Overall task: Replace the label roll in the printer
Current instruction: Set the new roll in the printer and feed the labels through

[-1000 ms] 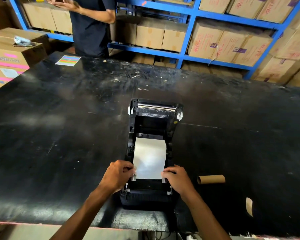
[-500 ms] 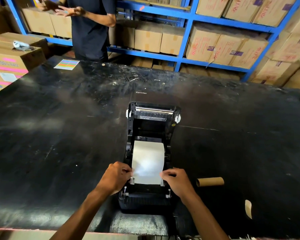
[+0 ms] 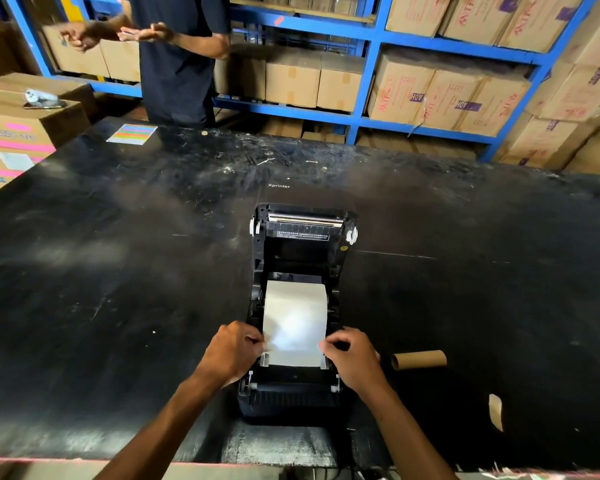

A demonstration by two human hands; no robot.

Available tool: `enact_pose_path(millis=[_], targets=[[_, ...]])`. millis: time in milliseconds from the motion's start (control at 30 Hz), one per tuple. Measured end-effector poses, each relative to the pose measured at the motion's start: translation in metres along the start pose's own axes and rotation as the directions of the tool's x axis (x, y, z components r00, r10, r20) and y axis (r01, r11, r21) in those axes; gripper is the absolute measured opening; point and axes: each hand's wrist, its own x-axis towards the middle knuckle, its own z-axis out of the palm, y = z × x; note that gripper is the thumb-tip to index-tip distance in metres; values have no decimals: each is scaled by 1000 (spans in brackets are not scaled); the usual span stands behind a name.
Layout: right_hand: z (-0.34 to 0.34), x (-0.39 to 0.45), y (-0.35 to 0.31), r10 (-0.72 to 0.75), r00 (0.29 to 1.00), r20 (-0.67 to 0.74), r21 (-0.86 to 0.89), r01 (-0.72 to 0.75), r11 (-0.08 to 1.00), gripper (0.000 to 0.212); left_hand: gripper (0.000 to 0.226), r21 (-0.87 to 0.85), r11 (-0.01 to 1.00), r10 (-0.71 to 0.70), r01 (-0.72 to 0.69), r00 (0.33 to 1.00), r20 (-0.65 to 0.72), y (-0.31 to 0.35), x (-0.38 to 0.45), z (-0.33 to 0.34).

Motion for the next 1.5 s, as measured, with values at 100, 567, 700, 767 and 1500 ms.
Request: enact_pose_path(millis=[100,567,700,767,1500], targets=[[-6,1,-8,-9,1000,14,-122,10,992,10,14,-71,997,-17,16,1000,-17,0,-1,-1],[-3,-2,-12,87,994,65,-65,-82,994,13,37,-20,999,-33,33,999,5,-3,6,1],[-6,-1,-12,118,988,97,-79,-111,991,15,20,-137,989,-64,63,998,-3,-5,6,0],[-8,0,-13,117,988,101,-57,-112,992,14,16,-118,991,-62,64,998,18,-6,7,0],[-13,2,-14,105,976,191,42,-115,992,18,14,-116,984,-115,135,980,162,3,9,-16]])
